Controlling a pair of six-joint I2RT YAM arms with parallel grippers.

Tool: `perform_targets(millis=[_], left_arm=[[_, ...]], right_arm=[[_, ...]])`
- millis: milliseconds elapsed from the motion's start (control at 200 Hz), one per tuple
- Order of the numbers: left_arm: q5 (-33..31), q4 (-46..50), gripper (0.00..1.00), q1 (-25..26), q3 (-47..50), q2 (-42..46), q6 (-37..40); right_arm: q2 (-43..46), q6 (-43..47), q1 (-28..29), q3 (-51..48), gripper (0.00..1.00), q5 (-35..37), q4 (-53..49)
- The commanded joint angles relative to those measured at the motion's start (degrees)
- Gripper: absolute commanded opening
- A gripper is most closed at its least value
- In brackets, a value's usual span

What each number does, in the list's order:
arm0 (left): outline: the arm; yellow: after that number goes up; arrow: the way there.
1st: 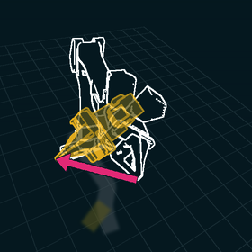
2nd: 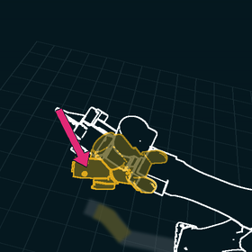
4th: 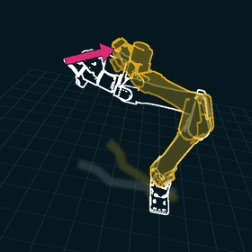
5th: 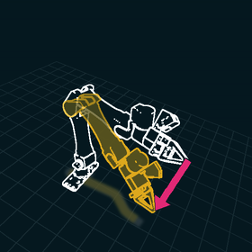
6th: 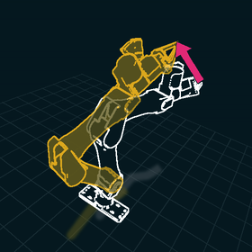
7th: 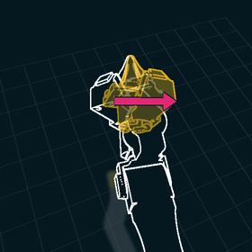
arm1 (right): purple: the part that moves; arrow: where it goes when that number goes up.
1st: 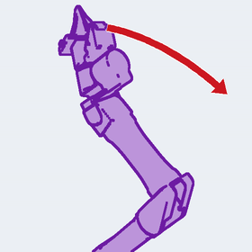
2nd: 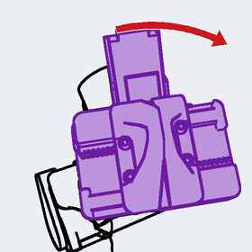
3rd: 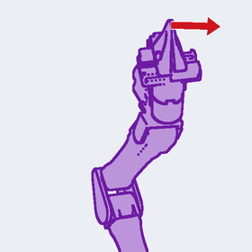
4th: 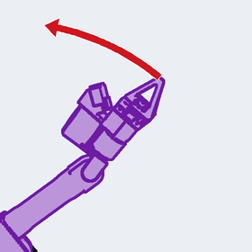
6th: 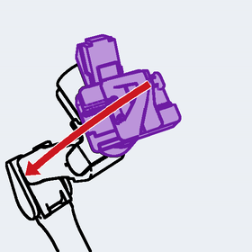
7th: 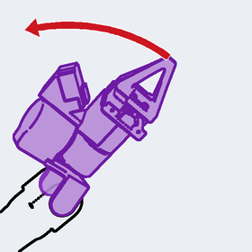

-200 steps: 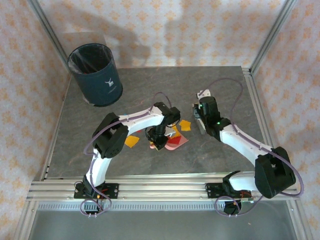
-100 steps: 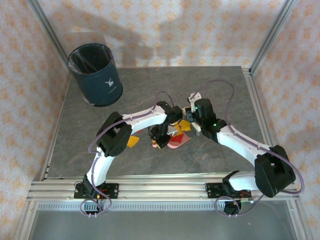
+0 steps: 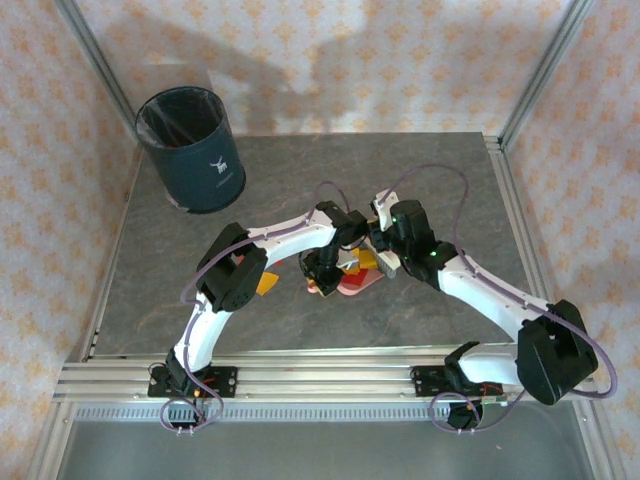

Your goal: Sweep away the paper scraps from the table

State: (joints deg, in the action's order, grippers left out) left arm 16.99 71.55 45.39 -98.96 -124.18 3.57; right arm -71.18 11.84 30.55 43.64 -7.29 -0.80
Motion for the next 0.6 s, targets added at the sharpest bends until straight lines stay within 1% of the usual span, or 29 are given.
perform_targets(millis=[0, 240, 305, 325, 596], left_arm=[[0.77, 1.69, 0.00, -0.13, -1.15, -1.49, 1.26], [0.69, 1.80, 0.00, -0.20, -0.55, -0.72, 1.74], [0.19, 1.57, 0.00, -0.19, -0.13, -0.40, 1.70], [0.09, 1.54, 0.00, -0.18, -0.02, -0.29, 1.74], [-0.90, -0.22, 0.00, -0.22, 2.02, 2.44, 1.27]], right_arm=[[2.13, -1.57, 0.40, -0.75, 0.00, -1.77, -1.85], [3.06, -2.95, 0.46, -1.36, 0.00, 0.24, -0.22], [3.06, -3.22, 0.47, -1.30, 0.00, 1.74, -0.34], [4.55, -3.29, 0.44, -1.28, 0.00, 2.35, -0.48], [8.35, -5.30, 0.42, -1.63, 0.00, 9.16, -0.78]])
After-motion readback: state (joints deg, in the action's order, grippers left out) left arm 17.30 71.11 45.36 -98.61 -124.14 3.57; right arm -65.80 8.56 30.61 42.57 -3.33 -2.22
